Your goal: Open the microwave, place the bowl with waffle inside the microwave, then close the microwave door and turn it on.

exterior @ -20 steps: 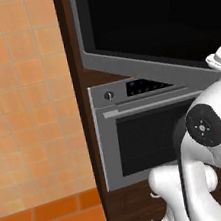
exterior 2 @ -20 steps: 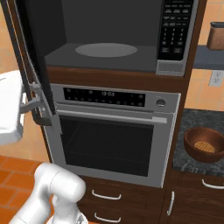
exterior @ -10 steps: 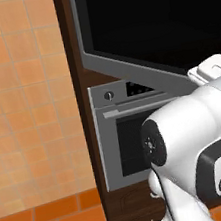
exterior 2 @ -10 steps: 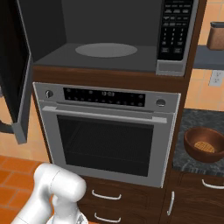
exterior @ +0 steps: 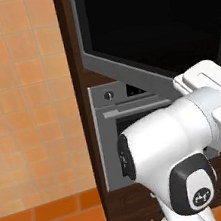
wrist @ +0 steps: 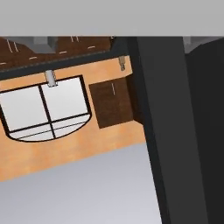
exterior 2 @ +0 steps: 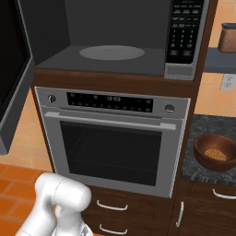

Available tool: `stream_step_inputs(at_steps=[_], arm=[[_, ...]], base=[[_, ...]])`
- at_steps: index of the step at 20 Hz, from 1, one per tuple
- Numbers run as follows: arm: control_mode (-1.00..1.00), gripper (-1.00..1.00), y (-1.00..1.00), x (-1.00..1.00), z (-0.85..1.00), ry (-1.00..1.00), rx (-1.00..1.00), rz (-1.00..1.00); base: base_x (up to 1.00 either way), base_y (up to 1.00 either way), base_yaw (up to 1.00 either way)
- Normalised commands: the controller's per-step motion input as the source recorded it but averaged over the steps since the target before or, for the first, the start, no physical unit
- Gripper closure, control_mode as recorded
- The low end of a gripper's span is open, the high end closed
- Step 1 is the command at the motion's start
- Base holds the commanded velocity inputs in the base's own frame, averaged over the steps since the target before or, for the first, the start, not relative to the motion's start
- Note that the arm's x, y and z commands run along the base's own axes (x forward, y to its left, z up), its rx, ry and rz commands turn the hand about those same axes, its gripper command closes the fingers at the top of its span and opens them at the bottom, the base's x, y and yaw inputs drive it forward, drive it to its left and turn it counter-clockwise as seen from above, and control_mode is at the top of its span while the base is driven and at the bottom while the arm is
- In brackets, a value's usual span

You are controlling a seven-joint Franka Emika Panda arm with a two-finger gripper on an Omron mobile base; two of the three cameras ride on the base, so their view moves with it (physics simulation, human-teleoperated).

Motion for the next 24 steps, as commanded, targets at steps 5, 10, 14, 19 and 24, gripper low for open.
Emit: stream_step_inputs(at_steps=[5, 10, 14, 19, 24], arm=[[-1.00, -1.00, 0.23, 0.14, 0.00, 0.32, 0.00, 0.24], [-1.00, -1.00, 0.48, 0.26, 0.00, 0.39, 0.00, 0.28], [-1.00, -1.00, 0.29, -0.18, 0.00, 0.15, 0.00, 0.10], [-1.00, -1.00, 0.09, -0.60, 0.00, 0.05, 0.00, 0.04], [-1.00, -1.00, -0.41, -0.41, -0.17, 0.02, 0.03, 0.38]], base=[[0.00, 0.00, 0.00], [0.00, 0.00, 0.00], [0.00, 0.00, 0.00], [0.00, 0.00, 0.00], [0.00, 0.00, 0.00]])
